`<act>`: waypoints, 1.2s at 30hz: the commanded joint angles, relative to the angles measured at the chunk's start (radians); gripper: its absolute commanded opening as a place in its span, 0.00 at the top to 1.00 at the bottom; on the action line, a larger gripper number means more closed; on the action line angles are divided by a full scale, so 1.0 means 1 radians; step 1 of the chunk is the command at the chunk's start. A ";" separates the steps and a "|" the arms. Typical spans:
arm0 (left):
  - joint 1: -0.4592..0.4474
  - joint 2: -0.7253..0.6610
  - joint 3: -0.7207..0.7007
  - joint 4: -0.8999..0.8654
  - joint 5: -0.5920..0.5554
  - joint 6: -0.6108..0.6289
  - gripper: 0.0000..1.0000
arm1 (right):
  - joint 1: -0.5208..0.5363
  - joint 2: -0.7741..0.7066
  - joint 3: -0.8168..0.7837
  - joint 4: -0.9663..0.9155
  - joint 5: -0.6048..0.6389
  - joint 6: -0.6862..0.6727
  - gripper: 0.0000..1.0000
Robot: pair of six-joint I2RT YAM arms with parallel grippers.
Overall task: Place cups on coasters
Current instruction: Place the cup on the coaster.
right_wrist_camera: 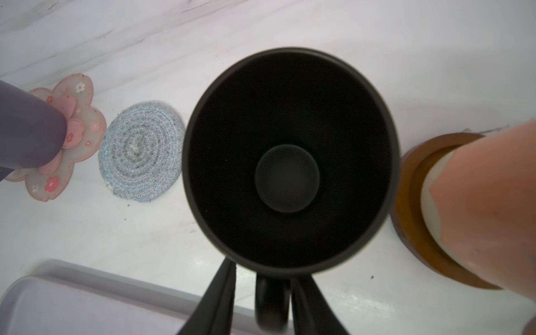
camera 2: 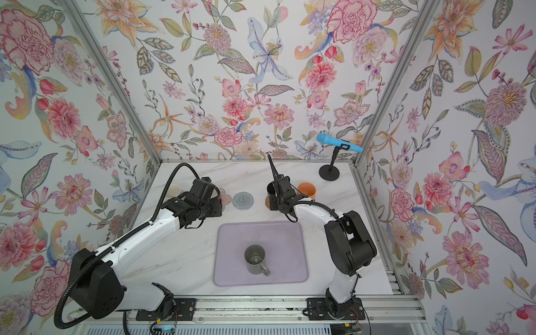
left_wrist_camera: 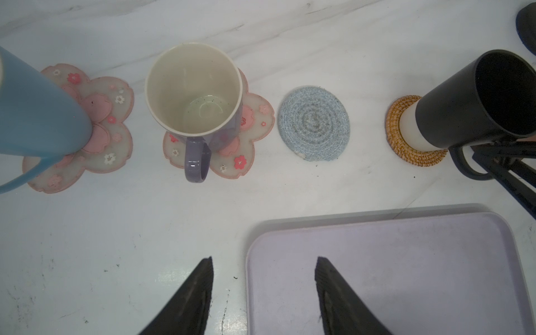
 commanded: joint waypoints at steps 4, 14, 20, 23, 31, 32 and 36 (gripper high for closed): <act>-0.012 -0.005 0.026 -0.012 -0.012 -0.005 0.40 | 0.005 -0.054 -0.004 -0.031 0.032 0.022 0.62; -0.012 -0.012 0.027 -0.007 0.002 -0.002 0.40 | 0.003 -0.143 -0.037 -0.046 0.032 0.021 0.55; -0.012 -0.019 0.015 -0.016 0.019 -0.007 0.39 | 0.002 -0.193 -0.058 -0.048 0.009 0.020 0.50; -0.013 -0.005 0.010 -0.022 0.040 0.013 0.38 | 0.002 -0.229 -0.080 -0.048 -0.014 0.012 0.47; -0.033 0.009 -0.008 -0.052 0.021 0.031 0.38 | 0.020 -0.331 -0.155 -0.034 -0.086 -0.059 0.43; -0.036 0.005 -0.011 -0.052 0.019 0.029 0.37 | 0.020 -0.345 -0.163 -0.034 -0.085 -0.059 0.42; -0.042 -0.002 -0.027 -0.060 0.006 0.022 0.36 | 0.025 -0.411 -0.199 -0.043 -0.087 -0.059 0.41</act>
